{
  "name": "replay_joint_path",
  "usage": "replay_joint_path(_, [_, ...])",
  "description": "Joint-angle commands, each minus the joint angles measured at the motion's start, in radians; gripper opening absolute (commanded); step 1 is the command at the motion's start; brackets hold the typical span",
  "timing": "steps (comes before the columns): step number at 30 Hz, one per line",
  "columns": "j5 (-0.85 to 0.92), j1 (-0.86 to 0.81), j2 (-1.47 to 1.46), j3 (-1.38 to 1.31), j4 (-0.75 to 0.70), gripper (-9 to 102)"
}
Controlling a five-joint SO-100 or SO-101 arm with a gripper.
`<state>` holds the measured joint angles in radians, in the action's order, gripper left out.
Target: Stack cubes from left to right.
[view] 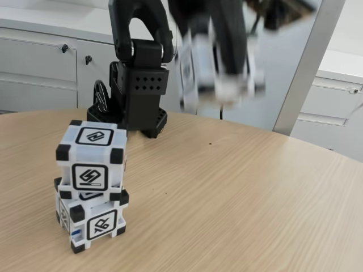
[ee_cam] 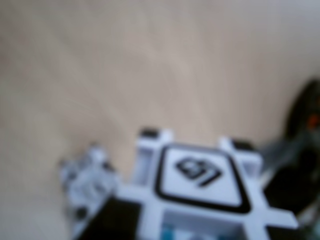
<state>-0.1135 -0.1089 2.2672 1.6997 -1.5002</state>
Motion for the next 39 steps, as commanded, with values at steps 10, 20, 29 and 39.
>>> replay_joint_path(10, [-0.008,-0.011,-0.08,-0.454,-0.216,16])
replay_joint_path(20, [0.067,-0.239,-0.41,-0.465,-0.209,16])
replay_joint_path(29, [0.117,-0.356,-0.436,-0.465,-0.209,16])
replay_joint_path(39, [0.202,-0.394,-0.514,-0.446,-0.218,16])
